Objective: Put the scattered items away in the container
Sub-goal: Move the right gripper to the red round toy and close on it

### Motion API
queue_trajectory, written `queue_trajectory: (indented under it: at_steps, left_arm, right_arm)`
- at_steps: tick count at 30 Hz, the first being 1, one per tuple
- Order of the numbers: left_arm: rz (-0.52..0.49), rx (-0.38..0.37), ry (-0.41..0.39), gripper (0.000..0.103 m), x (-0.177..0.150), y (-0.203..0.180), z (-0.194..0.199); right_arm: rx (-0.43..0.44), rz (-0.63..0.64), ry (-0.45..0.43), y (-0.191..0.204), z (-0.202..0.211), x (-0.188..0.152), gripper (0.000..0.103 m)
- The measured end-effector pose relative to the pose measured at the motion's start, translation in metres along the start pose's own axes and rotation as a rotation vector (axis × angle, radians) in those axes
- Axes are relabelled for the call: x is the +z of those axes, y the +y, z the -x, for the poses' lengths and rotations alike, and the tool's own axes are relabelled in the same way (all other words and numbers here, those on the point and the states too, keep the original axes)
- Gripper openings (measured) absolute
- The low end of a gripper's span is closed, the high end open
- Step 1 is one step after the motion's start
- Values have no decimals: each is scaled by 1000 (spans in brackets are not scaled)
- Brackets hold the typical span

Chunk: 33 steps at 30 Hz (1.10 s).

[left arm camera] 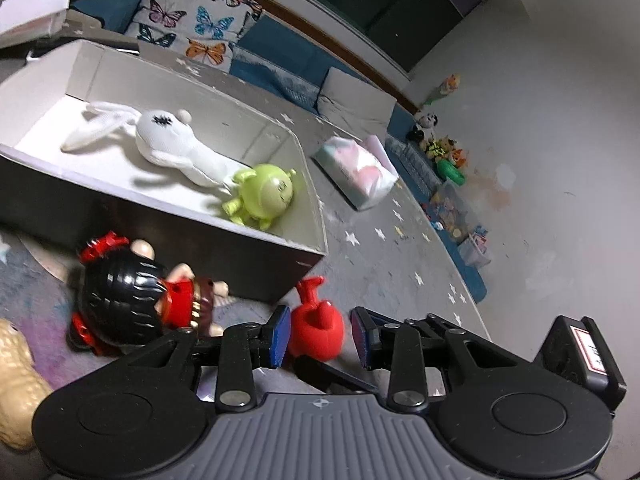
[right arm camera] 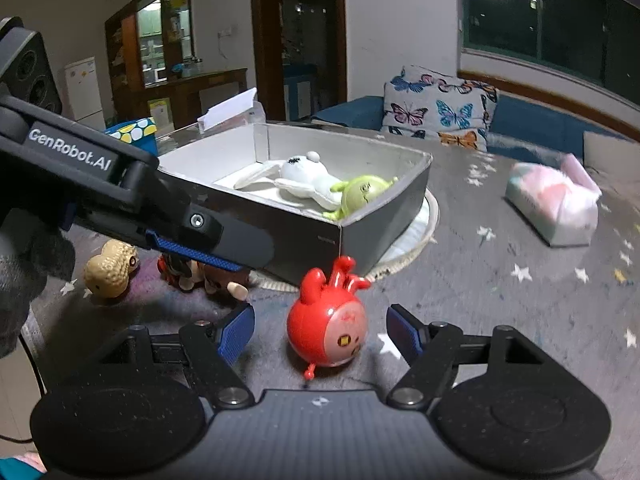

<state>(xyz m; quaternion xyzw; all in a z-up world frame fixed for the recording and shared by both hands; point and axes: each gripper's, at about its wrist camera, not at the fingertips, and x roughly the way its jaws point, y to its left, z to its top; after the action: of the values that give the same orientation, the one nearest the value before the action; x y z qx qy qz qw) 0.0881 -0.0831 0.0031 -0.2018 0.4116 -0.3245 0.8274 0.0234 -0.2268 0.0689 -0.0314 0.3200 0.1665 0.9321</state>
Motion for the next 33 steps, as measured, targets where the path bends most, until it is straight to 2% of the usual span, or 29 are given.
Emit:
queue_trajectory:
  at_steps: [10, 12, 16, 24, 33]
  left_arm:
    - [-7, -5, 44, 36, -4, -5, -18]
    - [5, -12, 47, 36, -3, -3, -20]
    - [21, -12, 52, 36, -1, -1, -24]
    - [42, 2, 71, 36, 0, 4, -34]
    - [43, 8, 68, 36, 1, 6, -35]
  right_arm:
    - [12, -62, 5, -8, -7, -8, 72]
    - [15, -71, 6, -10, -8, -9, 67]
    - [21, -85, 8, -12, -10, -9, 64]
    - [38, -106, 4, -15, -13, -10, 52]
    - [30, -110, 3, -15, -12, -10, 48]
